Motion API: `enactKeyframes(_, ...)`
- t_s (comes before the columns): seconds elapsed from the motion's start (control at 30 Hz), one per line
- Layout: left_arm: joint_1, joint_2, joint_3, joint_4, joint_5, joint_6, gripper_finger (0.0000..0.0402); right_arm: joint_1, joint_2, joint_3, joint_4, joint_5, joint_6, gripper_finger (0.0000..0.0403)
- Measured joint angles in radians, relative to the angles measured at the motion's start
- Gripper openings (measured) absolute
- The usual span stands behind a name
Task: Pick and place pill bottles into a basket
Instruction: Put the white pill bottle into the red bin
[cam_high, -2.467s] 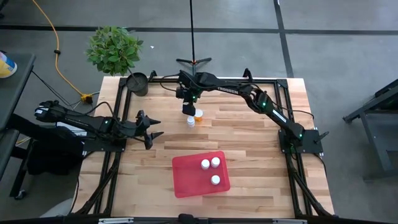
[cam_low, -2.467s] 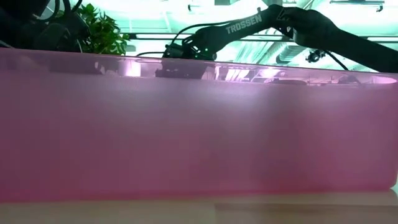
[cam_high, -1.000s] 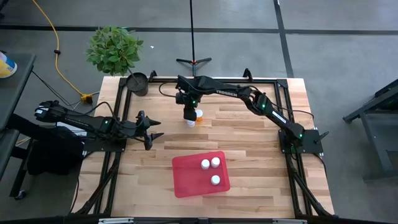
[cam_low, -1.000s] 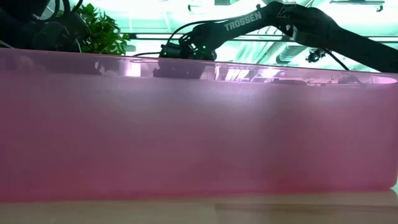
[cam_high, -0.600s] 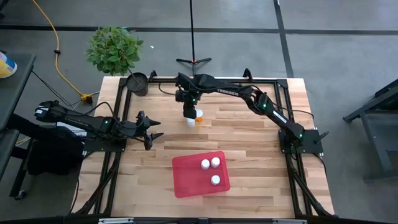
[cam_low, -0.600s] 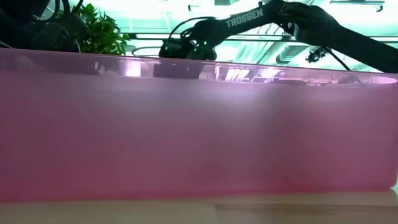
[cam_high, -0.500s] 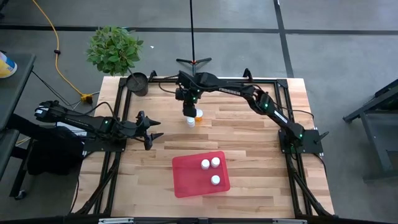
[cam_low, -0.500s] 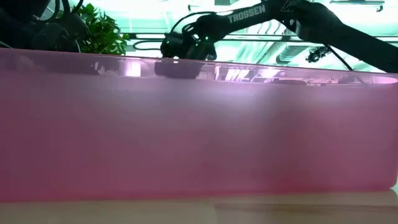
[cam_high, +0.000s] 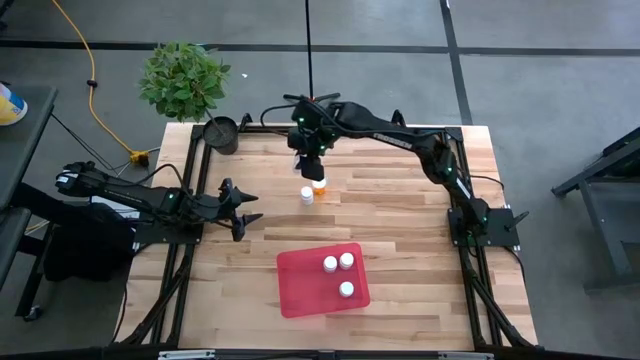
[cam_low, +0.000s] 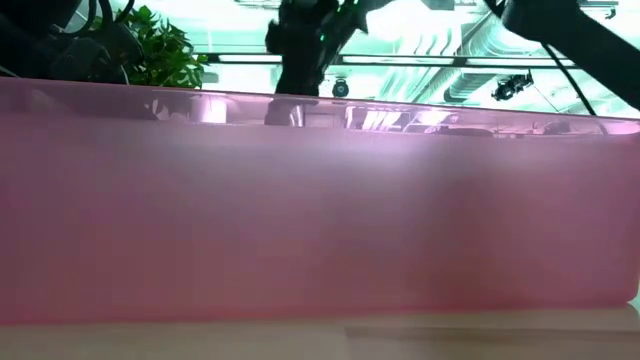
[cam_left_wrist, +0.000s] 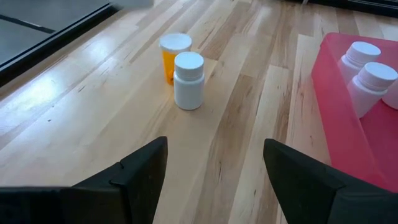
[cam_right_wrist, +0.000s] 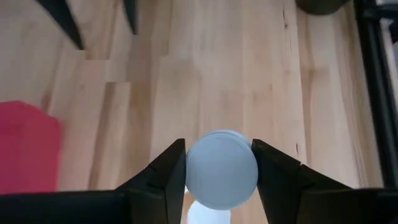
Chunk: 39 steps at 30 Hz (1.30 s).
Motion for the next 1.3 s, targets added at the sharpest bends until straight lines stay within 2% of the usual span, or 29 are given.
enactKeyframes(0.33, 0.000, 0.000, 0.001, -0.007, 0.015, -0.004, 0.0298, 0.106, -0.092, 0.002, -0.093, -0.001, 0.035, 0.0146)
enactKeyframes(0.8, 0.000, 0.000, 0.001, -0.007, 0.016, -0.015, 0.0298, 0.348, -0.093, 0.002, -0.124, 0.010, 0.150, 0.0146)
enactKeyframes(1.03, 0.000, 0.000, 0.001, -0.007, 0.016, -0.015, 0.0298, 0.483, -0.091, -0.002, -0.104, 0.097, 0.237, 0.0146)
enactKeyframes(1.13, 0.000, 0.000, 0.001, -0.007, 0.016, -0.015, 0.0298, 0.531, -0.087, -0.030, -0.065, 0.119, 0.271, 0.0146)
enactKeyframes(1.3, 0.000, 0.000, 0.001, 0.002, 0.016, -0.015, 0.0298, 0.589, -0.085, -0.158, 0.046, 0.132, 0.334, 0.0146)
